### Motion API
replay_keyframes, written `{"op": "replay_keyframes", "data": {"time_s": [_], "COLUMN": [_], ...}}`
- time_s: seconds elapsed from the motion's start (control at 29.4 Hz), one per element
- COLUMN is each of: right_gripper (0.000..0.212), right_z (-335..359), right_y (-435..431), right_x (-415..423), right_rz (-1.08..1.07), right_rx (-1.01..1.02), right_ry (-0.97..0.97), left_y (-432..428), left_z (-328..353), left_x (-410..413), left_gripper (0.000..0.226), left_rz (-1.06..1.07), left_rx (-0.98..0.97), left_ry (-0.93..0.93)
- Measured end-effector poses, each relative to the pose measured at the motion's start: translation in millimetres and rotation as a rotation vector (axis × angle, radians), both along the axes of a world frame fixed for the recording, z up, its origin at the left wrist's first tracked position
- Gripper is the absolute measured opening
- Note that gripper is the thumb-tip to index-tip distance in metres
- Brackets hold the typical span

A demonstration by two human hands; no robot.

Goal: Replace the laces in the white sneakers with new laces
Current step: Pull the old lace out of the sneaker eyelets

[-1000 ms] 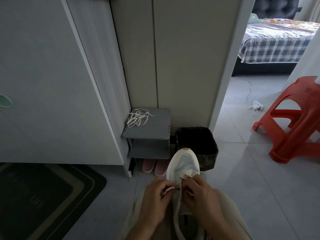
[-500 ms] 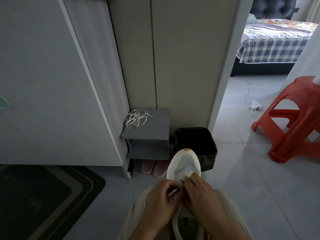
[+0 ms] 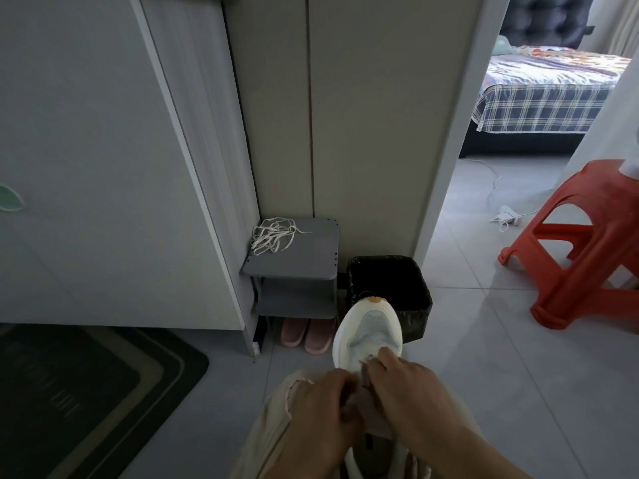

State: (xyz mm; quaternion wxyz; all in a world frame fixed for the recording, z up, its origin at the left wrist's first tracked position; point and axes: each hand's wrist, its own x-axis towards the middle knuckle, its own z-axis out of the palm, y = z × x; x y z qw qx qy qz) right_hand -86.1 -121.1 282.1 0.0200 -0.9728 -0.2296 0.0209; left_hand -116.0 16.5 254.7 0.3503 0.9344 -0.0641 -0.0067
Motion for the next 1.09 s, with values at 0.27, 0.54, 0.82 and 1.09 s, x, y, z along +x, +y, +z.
{"op": "replay_keyframes", "data": {"time_s": [0.27, 0.54, 0.82, 1.09], "right_gripper": [0.023, 0.017, 0.039, 0.022], "right_z": [-0.8, -23.9, -19.5, 0.4], "right_y": [-59.4, -39.4, -24.1, -28.0], "right_x": [27.3, 5.7, 22.8, 44.7], "right_rz": [-0.421, -0.182, -0.066, -0.022], "right_rx": [0.638, 0.508, 0.315, 0.222], "right_ry": [-0.104, 0.068, 0.089, 0.258], "left_y": [8.1, 6.9, 6.1, -8.6], "left_z": [-5.3, -0.7, 5.6, 15.5], "left_x": [-13.5, -7.1, 24.9, 65.4], "left_gripper": [0.033, 0.042, 0.044, 0.023], "left_rz": [0.098, -0.012, -0.244, -0.33], "left_rx": [-0.286, -0.105, 0.035, 0.391], "left_ry": [0.009, -0.135, -0.02, -0.217]}}
